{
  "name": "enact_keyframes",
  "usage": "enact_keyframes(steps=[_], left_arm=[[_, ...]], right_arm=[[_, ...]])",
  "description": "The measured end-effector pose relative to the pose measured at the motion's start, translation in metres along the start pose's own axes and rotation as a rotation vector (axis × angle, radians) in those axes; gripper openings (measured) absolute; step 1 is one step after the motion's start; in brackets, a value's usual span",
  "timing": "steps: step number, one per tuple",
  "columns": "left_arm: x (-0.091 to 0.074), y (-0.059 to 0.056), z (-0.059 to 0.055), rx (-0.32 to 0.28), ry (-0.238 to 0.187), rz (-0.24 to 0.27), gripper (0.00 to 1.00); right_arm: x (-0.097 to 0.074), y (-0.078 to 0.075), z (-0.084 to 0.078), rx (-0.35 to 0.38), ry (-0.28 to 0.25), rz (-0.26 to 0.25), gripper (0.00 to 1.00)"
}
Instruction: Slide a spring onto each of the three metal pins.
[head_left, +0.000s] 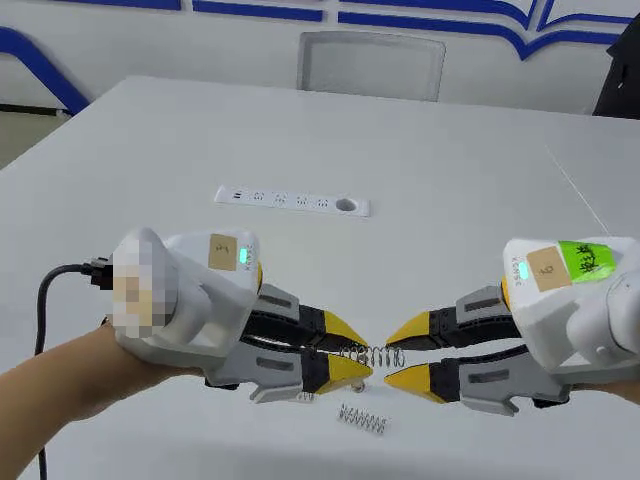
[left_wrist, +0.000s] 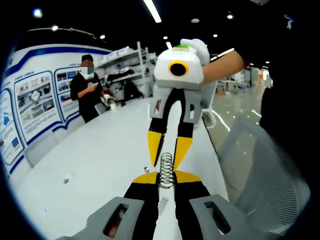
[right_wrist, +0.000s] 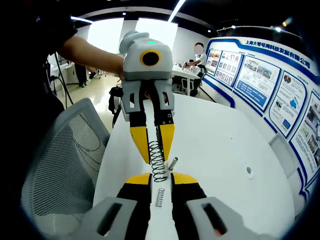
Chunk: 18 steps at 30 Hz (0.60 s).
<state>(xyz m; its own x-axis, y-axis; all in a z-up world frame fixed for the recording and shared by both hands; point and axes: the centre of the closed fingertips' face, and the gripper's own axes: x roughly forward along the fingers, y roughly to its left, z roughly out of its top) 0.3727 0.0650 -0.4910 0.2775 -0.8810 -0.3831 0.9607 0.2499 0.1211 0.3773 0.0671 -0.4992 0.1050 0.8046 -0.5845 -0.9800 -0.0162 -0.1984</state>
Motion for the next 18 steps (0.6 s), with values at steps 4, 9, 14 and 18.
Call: enact_keyframes(steps=[4, 9, 14, 18], left_arm=[[0.001, -0.001, -0.001, 0.007, 0.007, -0.004, 0.1], [0.001, -0.004, -0.004, 0.019, 0.027, -0.008, 0.1], [-0.001, -0.001, -0.005, 0.02, 0.023, 0.005, 0.1], [-0.002, 0.001, -0.005, 0.028, 0.029, 0.012, 0.1]], right_arm=[[0.002, 0.003, -0.001, -0.004, 0.022, 0.024, 0.12], [0.001, 0.007, 0.002, 0.013, 0.021, 0.043, 0.11], [-0.003, 0.005, 0.013, 0.047, -0.027, 0.039, 0.11], [-0.003, 0.003, 0.02, 0.037, -0.034, 0.04, 0.11]])
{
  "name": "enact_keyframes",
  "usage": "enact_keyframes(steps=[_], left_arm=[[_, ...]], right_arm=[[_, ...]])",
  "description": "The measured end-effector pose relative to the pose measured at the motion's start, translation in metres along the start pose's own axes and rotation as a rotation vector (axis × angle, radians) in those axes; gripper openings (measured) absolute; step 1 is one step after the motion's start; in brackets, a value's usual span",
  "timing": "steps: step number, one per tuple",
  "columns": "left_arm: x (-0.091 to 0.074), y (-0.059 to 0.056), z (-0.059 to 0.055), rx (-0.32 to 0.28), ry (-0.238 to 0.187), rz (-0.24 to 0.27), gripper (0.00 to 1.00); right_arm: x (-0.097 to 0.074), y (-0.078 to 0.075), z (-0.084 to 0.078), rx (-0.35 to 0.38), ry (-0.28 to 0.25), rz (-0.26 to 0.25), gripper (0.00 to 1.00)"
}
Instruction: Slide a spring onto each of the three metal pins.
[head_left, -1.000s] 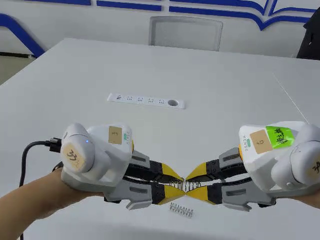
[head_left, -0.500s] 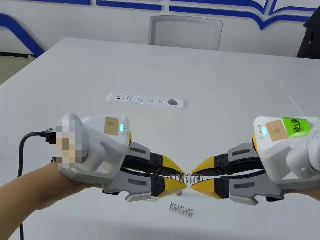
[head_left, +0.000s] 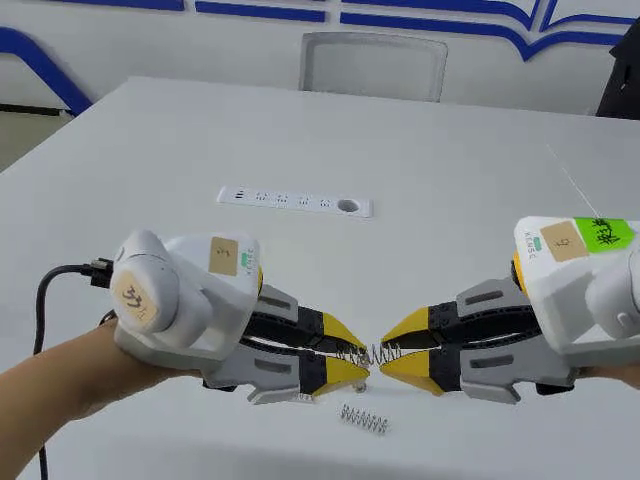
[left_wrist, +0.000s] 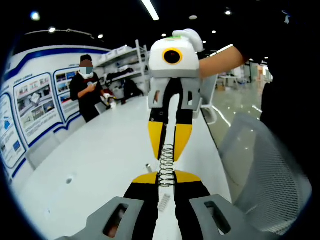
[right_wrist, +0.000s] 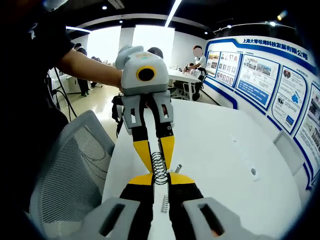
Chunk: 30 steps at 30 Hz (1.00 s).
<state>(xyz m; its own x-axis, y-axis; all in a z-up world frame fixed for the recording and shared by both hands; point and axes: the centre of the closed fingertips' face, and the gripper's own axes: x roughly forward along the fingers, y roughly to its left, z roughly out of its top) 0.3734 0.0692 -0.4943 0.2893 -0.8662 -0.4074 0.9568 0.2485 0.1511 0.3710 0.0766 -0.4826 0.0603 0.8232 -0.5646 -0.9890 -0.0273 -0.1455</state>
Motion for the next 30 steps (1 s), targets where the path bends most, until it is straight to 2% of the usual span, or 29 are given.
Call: enact_keyframes(steps=[7, 14, 16, 19, 23, 30], left_arm=[[-0.002, 0.0, -0.003, -0.001, 0.008, 0.002, 0.1], [-0.005, 0.001, 0.0, -0.035, -0.021, 0.003, 0.1], [-0.002, 0.0, -0.002, -0.023, -0.008, 0.002, 0.1], [0.001, -0.001, -0.002, -0.018, -0.001, -0.005, 0.1], [0.003, 0.0, -0.003, -0.012, 0.002, 0.002, 0.1], [0.001, 0.0, -0.005, -0.006, 0.004, 0.015, 0.1]], right_arm=[[0.001, 0.002, 0.012, -0.01, -0.026, 0.019, 0.11], [0.001, 0.003, 0.023, -0.019, -0.059, 0.032, 0.11], [0.002, 0.004, 0.023, -0.028, -0.054, 0.034, 0.11], [0.002, 0.006, 0.028, -0.017, -0.082, 0.042, 0.11], [0.003, 0.006, 0.028, -0.038, -0.068, 0.038, 0.11], [0.005, 0.007, 0.029, -0.012, -0.078, 0.043, 0.11]])
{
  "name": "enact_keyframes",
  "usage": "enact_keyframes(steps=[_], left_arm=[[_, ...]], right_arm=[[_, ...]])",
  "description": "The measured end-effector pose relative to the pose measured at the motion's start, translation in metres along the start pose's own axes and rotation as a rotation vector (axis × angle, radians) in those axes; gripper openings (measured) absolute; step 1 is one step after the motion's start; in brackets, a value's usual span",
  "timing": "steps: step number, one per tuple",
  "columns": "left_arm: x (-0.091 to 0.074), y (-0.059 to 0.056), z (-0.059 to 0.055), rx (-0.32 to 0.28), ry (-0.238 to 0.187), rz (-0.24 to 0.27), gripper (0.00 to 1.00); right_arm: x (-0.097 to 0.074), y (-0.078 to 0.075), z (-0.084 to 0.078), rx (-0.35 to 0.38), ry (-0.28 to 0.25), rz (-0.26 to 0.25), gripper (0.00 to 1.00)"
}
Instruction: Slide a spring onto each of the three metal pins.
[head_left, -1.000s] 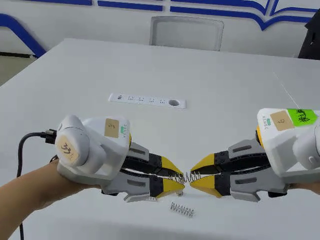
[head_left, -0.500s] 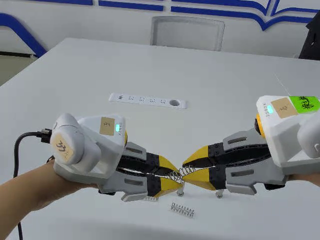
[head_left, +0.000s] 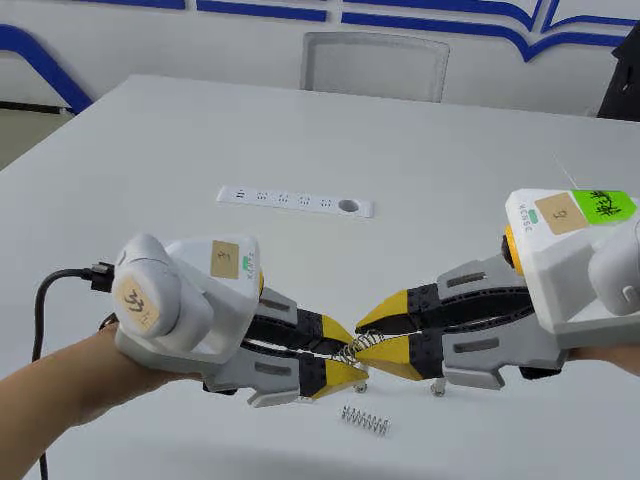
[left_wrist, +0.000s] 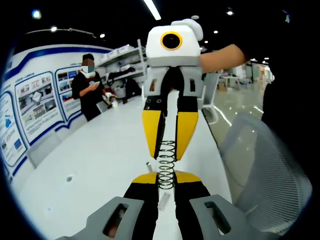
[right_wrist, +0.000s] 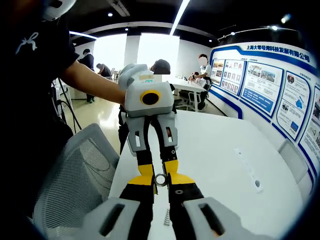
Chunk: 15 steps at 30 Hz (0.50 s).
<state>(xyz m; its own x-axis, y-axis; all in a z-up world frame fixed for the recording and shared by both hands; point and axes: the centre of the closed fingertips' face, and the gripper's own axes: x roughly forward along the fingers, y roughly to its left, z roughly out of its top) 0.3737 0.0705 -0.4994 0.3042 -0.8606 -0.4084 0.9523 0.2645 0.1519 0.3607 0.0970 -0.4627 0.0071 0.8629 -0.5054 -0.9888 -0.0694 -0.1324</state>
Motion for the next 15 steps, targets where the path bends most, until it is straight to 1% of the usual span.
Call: enact_keyframes(steps=[2, 5, 6, 7, 10, 12, 13, 15], left_arm=[[-0.0004, -0.0006, -0.0008, 0.003, 0.005, 0.0, 0.1], [-0.0009, 0.0002, -0.0017, -0.001, 0.003, 0.003, 0.1], [-0.0013, 0.0001, -0.0012, -0.005, 0.0, 0.004, 0.1], [-0.0011, 0.0002, -0.001, -0.004, -0.002, 0.005, 0.1], [-0.0004, 0.0006, -0.0022, -0.003, 0.0, 0.008, 0.1], [0.0001, 0.0004, -0.0027, -0.012, -0.003, 0.007, 0.1], [0.0004, 0.0, -0.0021, -0.017, -0.009, 0.006, 0.1], [0.0008, -0.0003, -0.0011, -0.022, -0.017, 0.006, 0.1]], right_arm=[[0.0012, 0.0009, 0.0006, 0.01, -0.002, 0.004, 0.11], [0.0027, 0.0004, 0.0024, 0.018, -0.011, -0.004, 0.11], [0.0037, 0.0003, 0.0053, 0.048, -0.032, -0.007, 0.11], [0.0041, 0.0001, 0.0067, 0.062, -0.043, -0.006, 0.11], [0.0052, -0.001, 0.0055, 0.057, -0.035, -0.011, 0.11], [0.0059, -0.0007, 0.0053, 0.06, -0.036, -0.01, 0.11], [0.0063, -0.0006, 0.0066, 0.077, -0.046, -0.01, 0.11], [0.0062, -0.001, 0.0079, 0.083, -0.056, -0.011, 0.11]])
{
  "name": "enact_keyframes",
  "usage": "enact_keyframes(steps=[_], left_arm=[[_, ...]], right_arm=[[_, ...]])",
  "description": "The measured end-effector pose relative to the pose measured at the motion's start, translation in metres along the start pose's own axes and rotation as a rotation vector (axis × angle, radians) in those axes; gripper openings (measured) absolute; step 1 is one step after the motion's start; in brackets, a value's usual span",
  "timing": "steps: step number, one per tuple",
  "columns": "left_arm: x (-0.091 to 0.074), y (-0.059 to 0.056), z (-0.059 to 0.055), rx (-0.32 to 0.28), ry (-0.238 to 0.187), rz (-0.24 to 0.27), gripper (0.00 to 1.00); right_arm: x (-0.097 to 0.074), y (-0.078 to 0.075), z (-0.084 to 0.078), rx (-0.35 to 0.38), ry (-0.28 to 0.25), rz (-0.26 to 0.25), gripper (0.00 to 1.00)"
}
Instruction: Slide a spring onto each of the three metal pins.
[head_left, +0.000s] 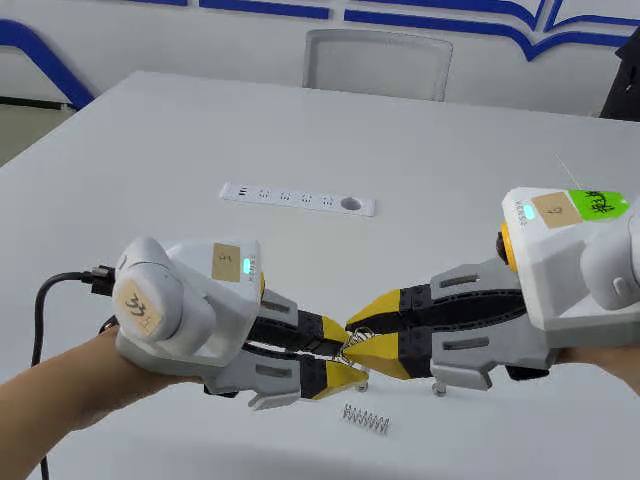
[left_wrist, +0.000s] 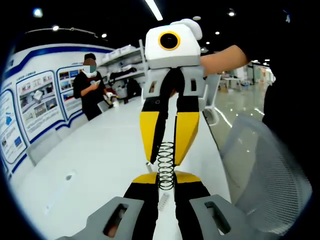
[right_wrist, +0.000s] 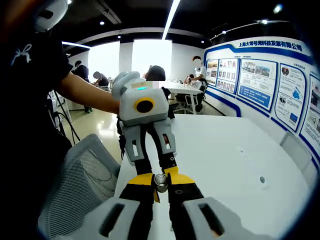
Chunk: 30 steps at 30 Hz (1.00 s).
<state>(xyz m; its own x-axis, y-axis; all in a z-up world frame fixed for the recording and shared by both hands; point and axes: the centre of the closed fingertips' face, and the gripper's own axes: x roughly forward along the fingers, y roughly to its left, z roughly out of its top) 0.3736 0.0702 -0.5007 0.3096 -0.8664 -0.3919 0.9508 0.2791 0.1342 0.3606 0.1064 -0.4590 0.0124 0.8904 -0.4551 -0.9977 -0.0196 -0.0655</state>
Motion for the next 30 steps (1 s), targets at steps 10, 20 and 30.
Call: enact_keyframes(steps=[10, 20, 30], left_arm=[[0.002, 0.001, -0.002, -0.025, -0.006, -0.005, 0.1], [-0.001, 0.004, -0.007, -0.126, -0.011, -0.002, 0.13], [-0.018, 0.022, -0.011, -0.196, -0.06, 0.084, 0.32]], right_arm=[[0.003, -0.002, 0.0, -0.011, -0.006, -0.024, 0.11], [0.007, -0.007, 0.0, -0.014, -0.002, -0.069, 0.1], [-0.019, -0.04, -0.006, 0.024, 0.003, -0.173, 0.1]])
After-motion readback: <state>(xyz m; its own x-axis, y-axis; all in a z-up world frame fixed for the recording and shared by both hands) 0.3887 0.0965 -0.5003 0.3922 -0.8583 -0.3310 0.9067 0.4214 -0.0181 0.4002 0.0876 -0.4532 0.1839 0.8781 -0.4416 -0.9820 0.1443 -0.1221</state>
